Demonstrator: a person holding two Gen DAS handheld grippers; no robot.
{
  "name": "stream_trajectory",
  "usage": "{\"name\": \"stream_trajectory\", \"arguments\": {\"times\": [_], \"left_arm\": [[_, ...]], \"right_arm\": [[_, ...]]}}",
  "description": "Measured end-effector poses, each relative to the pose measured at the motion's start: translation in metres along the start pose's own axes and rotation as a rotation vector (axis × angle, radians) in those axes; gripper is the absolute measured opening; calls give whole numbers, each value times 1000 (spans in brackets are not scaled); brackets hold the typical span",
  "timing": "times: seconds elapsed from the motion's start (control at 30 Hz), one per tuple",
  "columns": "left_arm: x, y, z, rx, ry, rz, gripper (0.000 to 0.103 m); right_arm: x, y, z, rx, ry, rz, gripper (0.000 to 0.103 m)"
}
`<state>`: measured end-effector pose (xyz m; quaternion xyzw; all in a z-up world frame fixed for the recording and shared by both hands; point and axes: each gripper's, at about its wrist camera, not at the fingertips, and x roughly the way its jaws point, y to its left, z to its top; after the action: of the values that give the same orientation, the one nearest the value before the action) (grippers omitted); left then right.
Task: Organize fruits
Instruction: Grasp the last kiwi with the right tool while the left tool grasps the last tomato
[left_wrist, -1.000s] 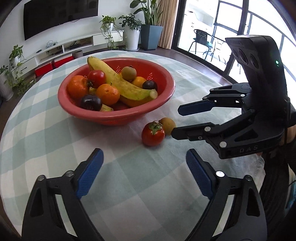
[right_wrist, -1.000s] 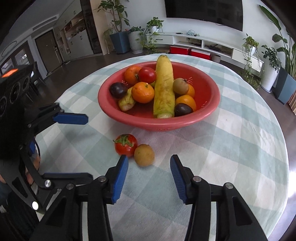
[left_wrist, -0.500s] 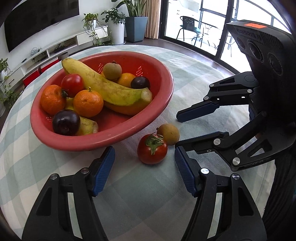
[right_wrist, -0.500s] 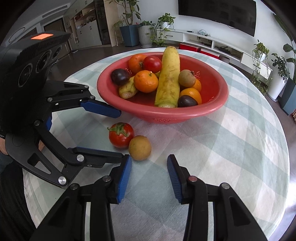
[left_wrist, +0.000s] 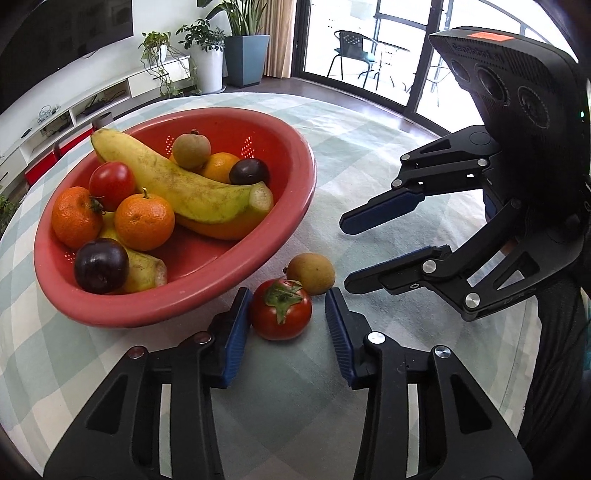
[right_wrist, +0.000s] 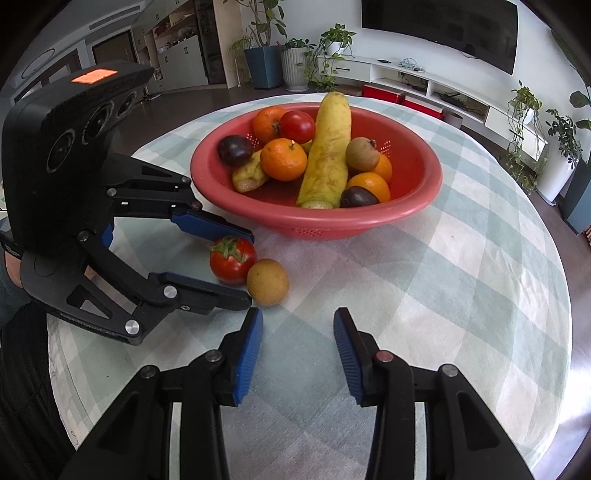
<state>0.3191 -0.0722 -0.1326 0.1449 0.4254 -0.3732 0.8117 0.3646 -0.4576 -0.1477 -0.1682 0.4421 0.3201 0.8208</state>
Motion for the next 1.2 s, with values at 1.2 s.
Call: {"name": "stream_trajectory", "arguments": {"times": [1.2], "left_arm": [[-15, 29, -21, -71, 8, -15, 28]], "right_arm": [[25, 26, 10, -179, -22, 68, 29]]}}
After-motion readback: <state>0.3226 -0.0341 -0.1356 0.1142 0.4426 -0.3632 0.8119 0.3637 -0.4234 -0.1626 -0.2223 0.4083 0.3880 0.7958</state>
